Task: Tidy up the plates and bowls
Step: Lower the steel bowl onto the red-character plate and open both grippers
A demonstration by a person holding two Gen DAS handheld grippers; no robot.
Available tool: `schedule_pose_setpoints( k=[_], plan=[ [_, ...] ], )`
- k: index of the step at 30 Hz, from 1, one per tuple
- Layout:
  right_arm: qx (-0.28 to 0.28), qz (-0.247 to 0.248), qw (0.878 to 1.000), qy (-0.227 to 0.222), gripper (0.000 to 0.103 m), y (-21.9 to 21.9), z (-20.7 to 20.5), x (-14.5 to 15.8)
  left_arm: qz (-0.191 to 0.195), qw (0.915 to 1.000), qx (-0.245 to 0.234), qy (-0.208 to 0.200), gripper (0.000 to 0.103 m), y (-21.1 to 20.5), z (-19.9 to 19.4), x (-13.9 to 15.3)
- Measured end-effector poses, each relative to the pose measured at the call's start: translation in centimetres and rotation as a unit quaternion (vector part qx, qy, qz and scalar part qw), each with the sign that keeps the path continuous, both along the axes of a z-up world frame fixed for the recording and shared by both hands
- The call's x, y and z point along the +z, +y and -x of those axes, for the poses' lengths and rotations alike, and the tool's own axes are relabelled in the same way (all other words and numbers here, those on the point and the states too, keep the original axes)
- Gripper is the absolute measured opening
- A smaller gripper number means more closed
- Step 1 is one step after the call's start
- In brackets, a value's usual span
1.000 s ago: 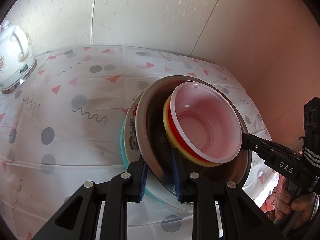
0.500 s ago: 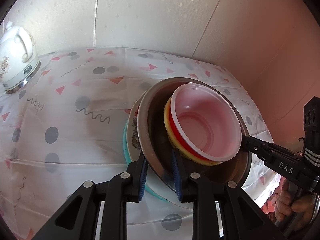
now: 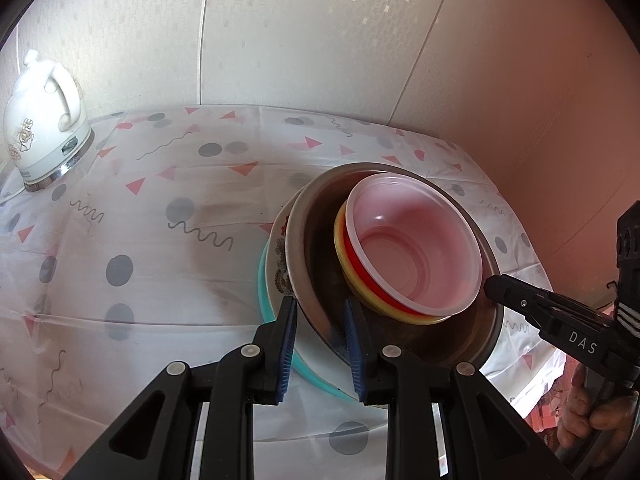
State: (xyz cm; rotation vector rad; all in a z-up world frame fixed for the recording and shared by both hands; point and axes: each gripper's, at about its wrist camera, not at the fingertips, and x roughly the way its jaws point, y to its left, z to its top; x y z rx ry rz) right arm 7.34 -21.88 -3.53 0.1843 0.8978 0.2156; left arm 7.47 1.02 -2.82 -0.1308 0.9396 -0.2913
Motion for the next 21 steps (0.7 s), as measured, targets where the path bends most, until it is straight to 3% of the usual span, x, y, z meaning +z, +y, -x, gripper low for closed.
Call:
schedule_pose_setpoints(
  k=[5,11,21],
  plan=[
    [-0.003,-0.002,1.0,0.0,0.024,0.1,0.3,0.2,0.0,0.9999,0.008,-0.01,0.025,0.3,0.6,0.5],
    [-0.024,-0.01,1.0,-0.018,0.032,-0.6,0.8,1.3,0.006,0.9991,0.033,-0.024,0.025,1.7,1.5,1.6],
    [-0.047,0.028,0.997,-0.057,0.035,0.6,2.1,3.0,-0.027,0.9938,0.084,-0.067,0.029,2.9,3.6,3.6]
  ],
)
